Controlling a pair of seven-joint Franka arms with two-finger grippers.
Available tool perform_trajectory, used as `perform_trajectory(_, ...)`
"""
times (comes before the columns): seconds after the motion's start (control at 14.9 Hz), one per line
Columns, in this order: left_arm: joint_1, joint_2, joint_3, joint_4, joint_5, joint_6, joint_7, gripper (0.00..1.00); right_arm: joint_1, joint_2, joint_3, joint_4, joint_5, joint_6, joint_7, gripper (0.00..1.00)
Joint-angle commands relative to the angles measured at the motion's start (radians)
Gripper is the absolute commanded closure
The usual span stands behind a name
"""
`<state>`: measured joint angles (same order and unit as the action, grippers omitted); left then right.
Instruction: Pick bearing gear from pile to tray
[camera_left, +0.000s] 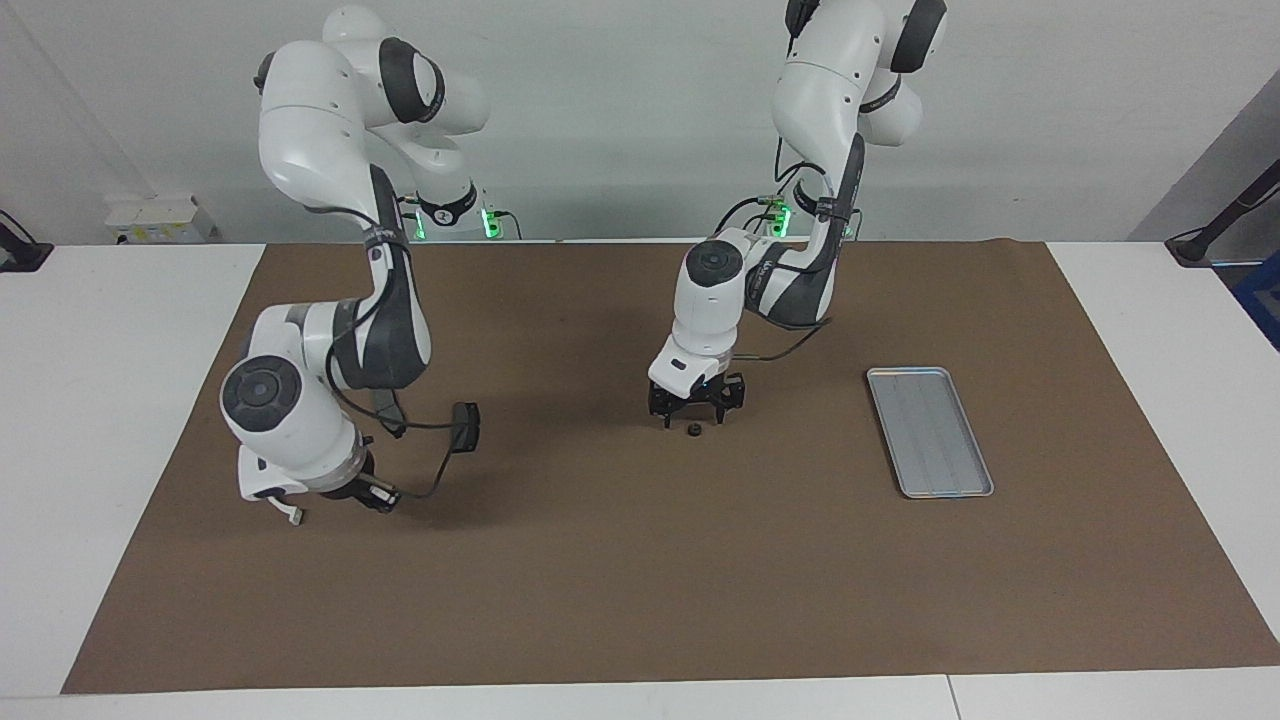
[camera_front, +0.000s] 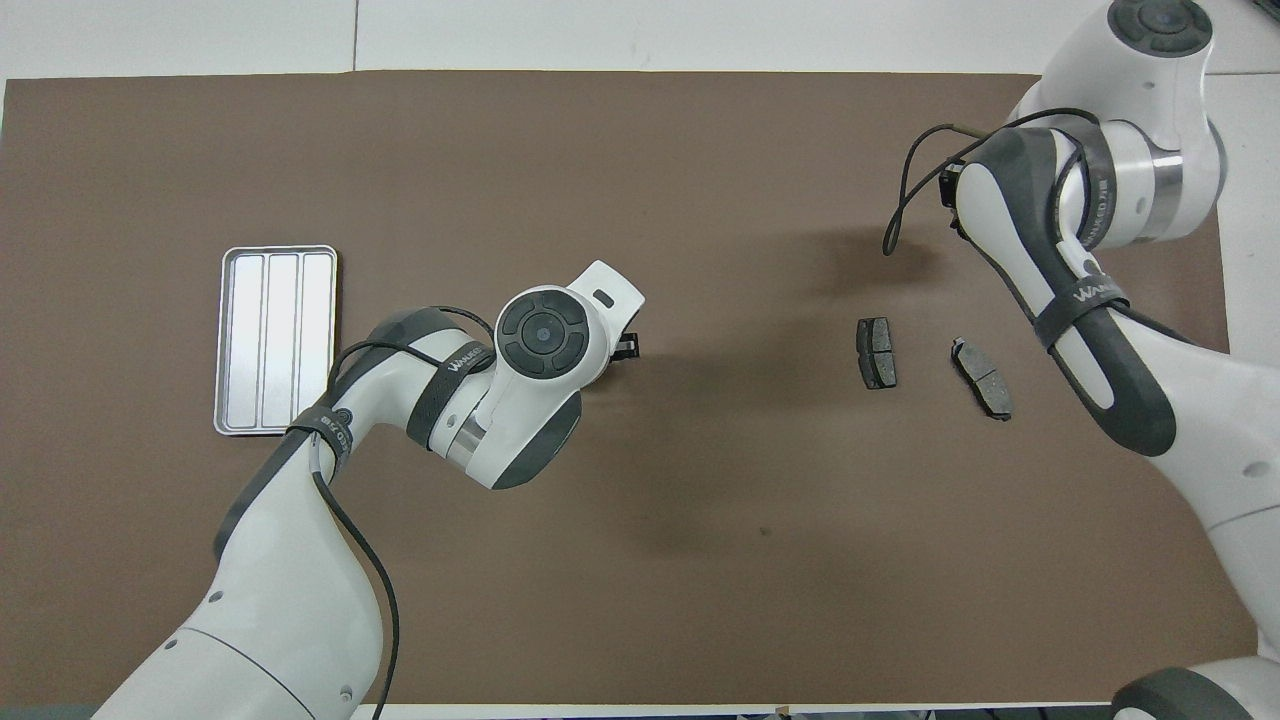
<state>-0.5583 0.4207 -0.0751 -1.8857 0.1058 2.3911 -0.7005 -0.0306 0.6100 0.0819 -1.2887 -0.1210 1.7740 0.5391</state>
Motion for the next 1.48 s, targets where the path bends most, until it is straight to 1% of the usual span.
perform_trajectory(0.0, -0.003, -0.007, 0.008, -0.027, -0.009, 0.039, 0.006, 0.25, -0.002, -0.137, 0.012, -0.026, -0.017, -0.144, -0.088, 1.00)
perform_trajectory(0.07, -0.003, -0.008, 0.008, -0.026, -0.009, 0.039, 0.006, 0.41, 0.000, -0.169, 0.012, -0.009, -0.012, -0.195, -0.108, 1.00)
perform_trajectory(0.13, -0.003, -0.008, 0.009, -0.026, -0.009, 0.039, 0.006, 0.61, 0.001, -0.203, 0.013, 0.003, -0.008, -0.233, -0.120, 1.00)
perform_trajectory(0.2, -0.003, -0.007, 0.009, -0.026, -0.006, 0.039, 0.006, 0.86, 0.006, -0.240, 0.013, 0.003, -0.008, -0.272, -0.126, 1.00)
perform_trajectory(0.27, -0.003, -0.008, 0.009, -0.027, 0.000, 0.039, 0.007, 1.00, 0.012, -0.277, 0.022, 0.003, -0.006, -0.307, -0.129, 1.00)
perform_trajectory(0.47, 0.000, -0.008, 0.012, -0.023, 0.003, 0.028, 0.024, 1.00, 0.014, -0.366, 0.050, 0.003, -0.005, -0.395, -0.131, 1.00)
perform_trajectory(0.61, 0.018, -0.011, 0.017, 0.014, 0.020, -0.041, 0.058, 1.00, 0.014, -0.397, 0.068, 0.003, -0.005, -0.407, -0.131, 1.00)
perform_trajectory(0.67, 0.056, -0.019, 0.015, 0.039, 0.020, -0.085, 0.088, 1.00, 0.014, -0.401, 0.071, 0.003, -0.003, -0.413, -0.130, 1.00)
perform_trajectory(0.74, 0.105, -0.042, 0.012, 0.057, 0.020, -0.127, 0.136, 1.00, 0.014, -0.401, 0.079, 0.003, -0.003, -0.415, -0.128, 1.00)
perform_trajectory(0.81, 0.144, -0.077, 0.011, 0.059, 0.017, -0.156, 0.188, 1.00, 0.014, -0.401, 0.090, 0.003, 0.000, -0.416, -0.123, 1.00)
perform_trajectory(0.94, 0.256, -0.161, 0.006, 0.051, 0.008, -0.243, 0.333, 1.00, 0.015, -0.404, 0.110, 0.003, 0.000, -0.413, -0.101, 1.00)
perform_trajectory(1.08, 0.377, -0.219, 0.006, 0.053, -0.033, -0.329, 0.550, 1.00, 0.015, -0.404, 0.160, 0.000, 0.014, -0.407, -0.029, 1.00)
perform_trajectory(1.21, 0.509, -0.253, 0.011, 0.048, -0.063, -0.381, 0.796, 1.00, 0.026, -0.404, 0.215, -0.008, 0.041, -0.395, 0.100, 1.00)
perform_trajectory(1.28, 0.561, -0.260, 0.011, 0.045, -0.064, -0.400, 0.881, 1.00, 0.046, -0.403, 0.235, -0.011, 0.049, -0.378, 0.158, 1.00)
perform_trajectory(1.34, 0.590, -0.269, 0.011, 0.021, -0.064, -0.389, 0.935, 1.00, 0.087, -0.400, 0.239, -0.017, 0.052, -0.358, 0.235, 1.00)
perform_trajectory(1.41, 0.610, -0.287, 0.011, -0.030, -0.064, -0.345, 0.966, 1.00, 0.127, -0.397, 0.239, -0.023, 0.060, -0.337, 0.301, 1.00)
